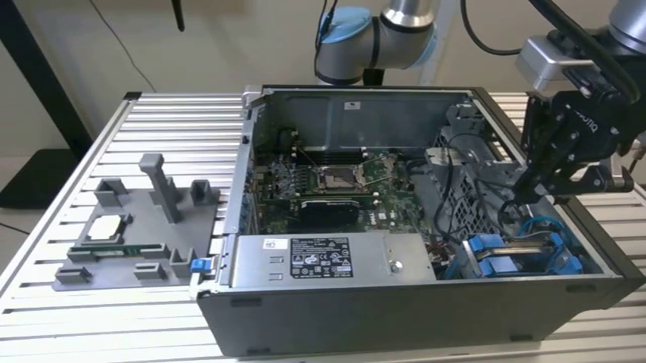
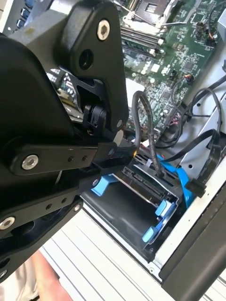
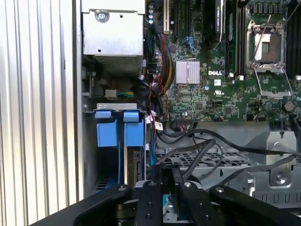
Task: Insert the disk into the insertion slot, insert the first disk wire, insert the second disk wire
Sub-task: 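Insert the first disk wire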
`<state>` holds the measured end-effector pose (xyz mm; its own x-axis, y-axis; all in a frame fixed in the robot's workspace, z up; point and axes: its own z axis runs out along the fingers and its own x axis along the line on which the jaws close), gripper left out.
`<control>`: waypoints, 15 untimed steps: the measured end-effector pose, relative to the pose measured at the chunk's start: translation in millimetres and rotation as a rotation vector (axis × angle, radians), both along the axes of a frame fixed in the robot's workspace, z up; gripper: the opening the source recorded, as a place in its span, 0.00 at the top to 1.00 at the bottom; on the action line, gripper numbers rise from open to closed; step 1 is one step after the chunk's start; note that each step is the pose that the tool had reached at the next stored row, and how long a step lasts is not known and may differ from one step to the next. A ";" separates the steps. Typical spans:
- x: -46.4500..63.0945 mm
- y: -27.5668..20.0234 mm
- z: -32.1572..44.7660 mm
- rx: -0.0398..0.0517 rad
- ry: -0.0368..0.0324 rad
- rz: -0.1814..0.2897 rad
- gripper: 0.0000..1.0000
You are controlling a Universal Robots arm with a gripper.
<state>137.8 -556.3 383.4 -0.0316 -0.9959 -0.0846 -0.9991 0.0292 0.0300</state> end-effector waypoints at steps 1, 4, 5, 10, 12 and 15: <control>0.4 -1.1 -0.3 0.0000 0.0007 0.000 1.00; 0.9 -3.3 -1.1 0.0000 0.0013 0.000 1.00; 1.0 -3.6 -1.4 0.0002 0.0013 0.000 1.00; 1.6 -4.9 -2.3 0.0000 0.0014 0.000 1.00; 1.8 -5.4 -2.7 0.0001 0.0013 0.000 1.00; 2.2 -5.9 -3.2 0.0000 0.0014 0.000 1.00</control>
<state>140.0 -562.2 380.1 -0.0319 -0.9959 -0.0845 -0.9991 0.0293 0.0314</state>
